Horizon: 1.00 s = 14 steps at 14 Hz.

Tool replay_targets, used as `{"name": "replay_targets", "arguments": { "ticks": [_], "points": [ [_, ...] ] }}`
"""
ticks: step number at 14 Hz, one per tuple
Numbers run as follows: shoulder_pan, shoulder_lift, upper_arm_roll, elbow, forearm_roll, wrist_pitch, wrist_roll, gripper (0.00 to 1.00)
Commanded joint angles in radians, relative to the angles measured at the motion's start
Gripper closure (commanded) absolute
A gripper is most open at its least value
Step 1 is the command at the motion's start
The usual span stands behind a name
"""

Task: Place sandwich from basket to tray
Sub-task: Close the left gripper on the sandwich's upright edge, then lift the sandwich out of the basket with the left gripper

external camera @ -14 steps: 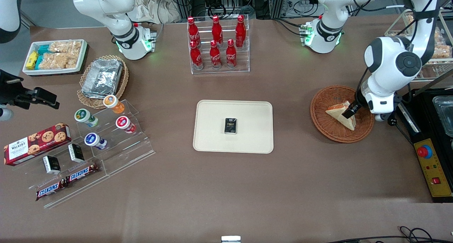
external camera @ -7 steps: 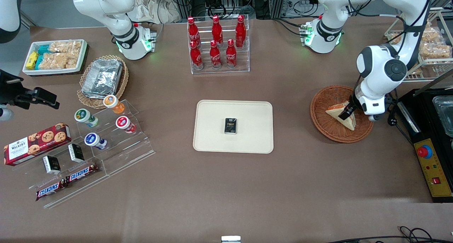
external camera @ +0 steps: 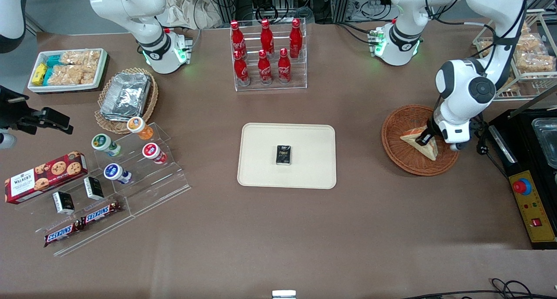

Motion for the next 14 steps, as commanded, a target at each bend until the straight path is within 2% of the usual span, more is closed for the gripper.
{"name": "replay_targets", "arguments": {
  "ticks": [1, 3, 7, 9, 11, 14],
  "points": [
    [-0.004, -0.019, -0.010, -0.012, 0.007, 0.043, -0.044, 1.00],
    [-0.006, -0.061, -0.014, -0.004, 0.014, 0.012, -0.036, 1.00],
    [-0.006, -0.150, -0.012, 0.118, 0.026, -0.259, 0.052, 1.00],
    [-0.006, -0.180, -0.011, 0.236, 0.026, -0.450, 0.129, 1.00],
    [-0.006, -0.169, -0.011, 0.421, 0.026, -0.683, 0.218, 1.00],
    [-0.007, -0.172, -0.015, 0.642, 0.026, -0.927, 0.315, 1.00]
  ]
}}
